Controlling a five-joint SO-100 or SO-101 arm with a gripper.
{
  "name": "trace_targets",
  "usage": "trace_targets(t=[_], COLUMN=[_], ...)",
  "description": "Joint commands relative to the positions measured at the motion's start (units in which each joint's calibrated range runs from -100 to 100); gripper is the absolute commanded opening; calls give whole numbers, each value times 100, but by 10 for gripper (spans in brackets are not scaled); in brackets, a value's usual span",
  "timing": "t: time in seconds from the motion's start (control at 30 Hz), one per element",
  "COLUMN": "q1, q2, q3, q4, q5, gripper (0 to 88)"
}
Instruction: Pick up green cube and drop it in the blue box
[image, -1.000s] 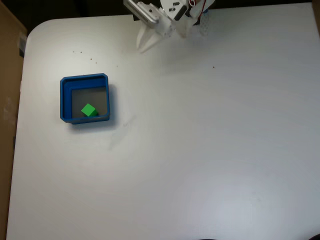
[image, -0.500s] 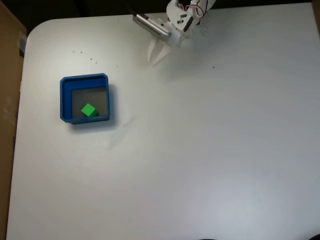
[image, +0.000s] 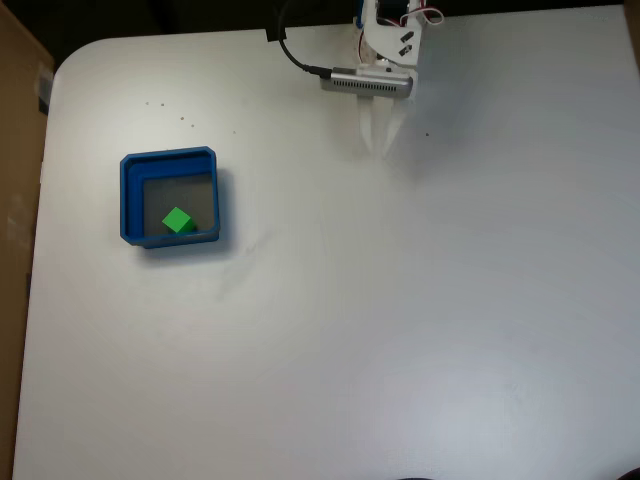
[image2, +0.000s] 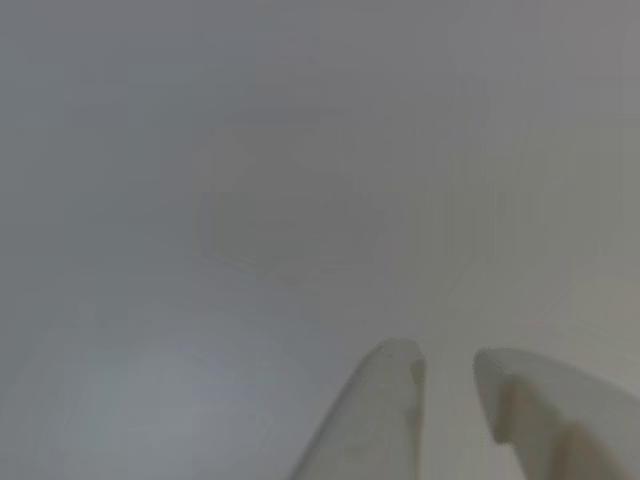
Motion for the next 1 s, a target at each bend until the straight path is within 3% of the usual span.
trace_targets(t=[0.0, 0.53, 0.97], q1=[-419, -1185, -1199], q2=[-116, -116, -108], q3=[27, 27, 27], q4=[-89, -89, -89], q5=[-20, 10, -15], gripper=[12, 12, 12])
